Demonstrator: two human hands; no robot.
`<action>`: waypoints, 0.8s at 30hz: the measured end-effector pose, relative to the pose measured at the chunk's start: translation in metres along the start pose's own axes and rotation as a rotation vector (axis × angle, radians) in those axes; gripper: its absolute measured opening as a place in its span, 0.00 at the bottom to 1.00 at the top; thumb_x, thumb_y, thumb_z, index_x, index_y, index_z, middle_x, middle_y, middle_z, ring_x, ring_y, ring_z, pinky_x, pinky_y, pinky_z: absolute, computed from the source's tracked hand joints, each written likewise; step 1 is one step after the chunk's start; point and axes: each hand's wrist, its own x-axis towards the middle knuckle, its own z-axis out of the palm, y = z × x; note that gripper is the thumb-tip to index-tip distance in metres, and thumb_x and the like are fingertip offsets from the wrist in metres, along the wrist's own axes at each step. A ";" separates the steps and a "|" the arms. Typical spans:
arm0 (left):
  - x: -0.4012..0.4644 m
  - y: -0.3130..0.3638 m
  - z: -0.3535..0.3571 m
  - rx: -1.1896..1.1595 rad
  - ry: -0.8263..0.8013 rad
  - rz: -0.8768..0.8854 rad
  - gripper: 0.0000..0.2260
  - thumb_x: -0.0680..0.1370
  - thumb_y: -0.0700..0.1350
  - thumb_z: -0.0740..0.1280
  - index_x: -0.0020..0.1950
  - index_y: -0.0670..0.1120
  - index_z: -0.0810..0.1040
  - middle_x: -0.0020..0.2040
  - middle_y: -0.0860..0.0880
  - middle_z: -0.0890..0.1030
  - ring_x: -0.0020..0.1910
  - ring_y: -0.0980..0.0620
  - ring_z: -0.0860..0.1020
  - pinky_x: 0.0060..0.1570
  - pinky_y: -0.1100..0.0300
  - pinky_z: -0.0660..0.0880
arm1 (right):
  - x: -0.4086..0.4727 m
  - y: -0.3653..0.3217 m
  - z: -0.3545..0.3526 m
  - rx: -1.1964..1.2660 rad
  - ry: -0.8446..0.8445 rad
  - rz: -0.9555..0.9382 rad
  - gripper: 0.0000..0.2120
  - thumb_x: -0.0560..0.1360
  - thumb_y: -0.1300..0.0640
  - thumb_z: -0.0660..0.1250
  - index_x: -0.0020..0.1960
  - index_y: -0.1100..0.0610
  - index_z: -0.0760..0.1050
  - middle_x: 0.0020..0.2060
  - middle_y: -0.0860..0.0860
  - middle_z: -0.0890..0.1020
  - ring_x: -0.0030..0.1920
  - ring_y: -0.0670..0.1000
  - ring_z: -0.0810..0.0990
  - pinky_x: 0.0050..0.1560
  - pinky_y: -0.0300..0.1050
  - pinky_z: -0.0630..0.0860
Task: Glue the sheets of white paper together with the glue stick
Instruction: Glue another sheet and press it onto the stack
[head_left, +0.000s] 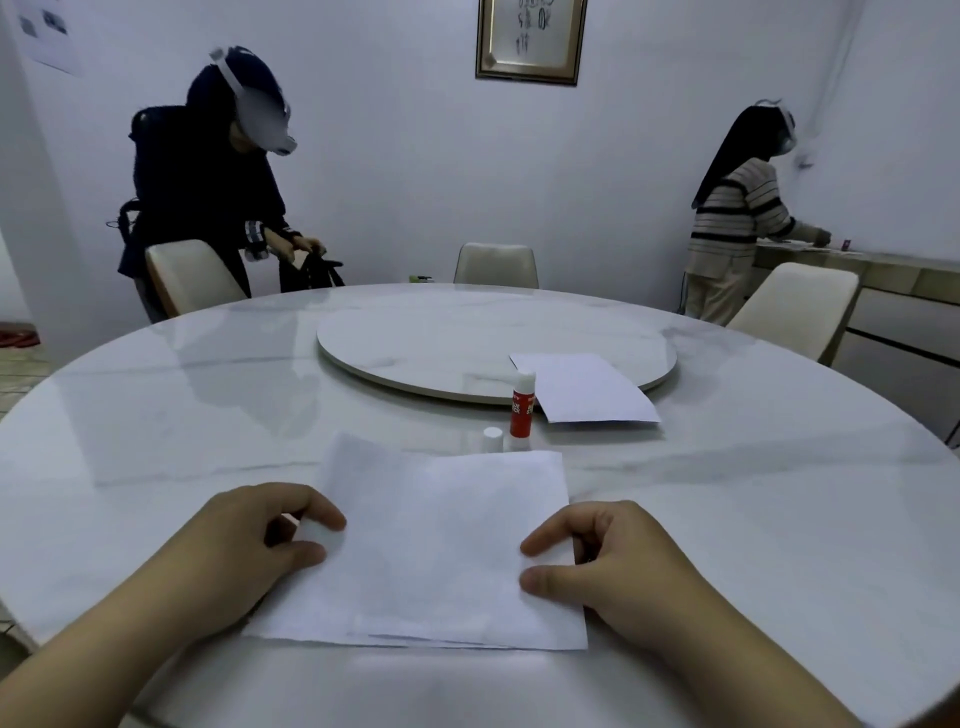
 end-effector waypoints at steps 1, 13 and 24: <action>0.000 -0.001 0.000 0.019 -0.009 0.004 0.16 0.71 0.40 0.72 0.39 0.64 0.80 0.25 0.53 0.71 0.21 0.58 0.70 0.23 0.71 0.66 | 0.000 0.000 0.000 -0.009 0.000 -0.005 0.07 0.63 0.57 0.79 0.39 0.50 0.84 0.27 0.49 0.71 0.25 0.45 0.70 0.27 0.33 0.67; 0.001 -0.007 -0.007 0.118 -0.080 0.024 0.16 0.70 0.43 0.74 0.41 0.67 0.79 0.24 0.58 0.72 0.27 0.60 0.71 0.30 0.69 0.66 | -0.003 -0.002 0.000 -0.047 0.002 0.004 0.06 0.63 0.57 0.78 0.39 0.50 0.84 0.25 0.46 0.69 0.22 0.42 0.68 0.24 0.30 0.65; 0.004 -0.011 -0.007 0.124 -0.103 0.040 0.17 0.70 0.43 0.73 0.43 0.68 0.78 0.28 0.54 0.70 0.27 0.59 0.70 0.34 0.65 0.67 | -0.002 0.000 0.001 -0.100 0.026 -0.013 0.07 0.61 0.53 0.78 0.37 0.47 0.83 0.26 0.45 0.71 0.25 0.43 0.69 0.28 0.32 0.65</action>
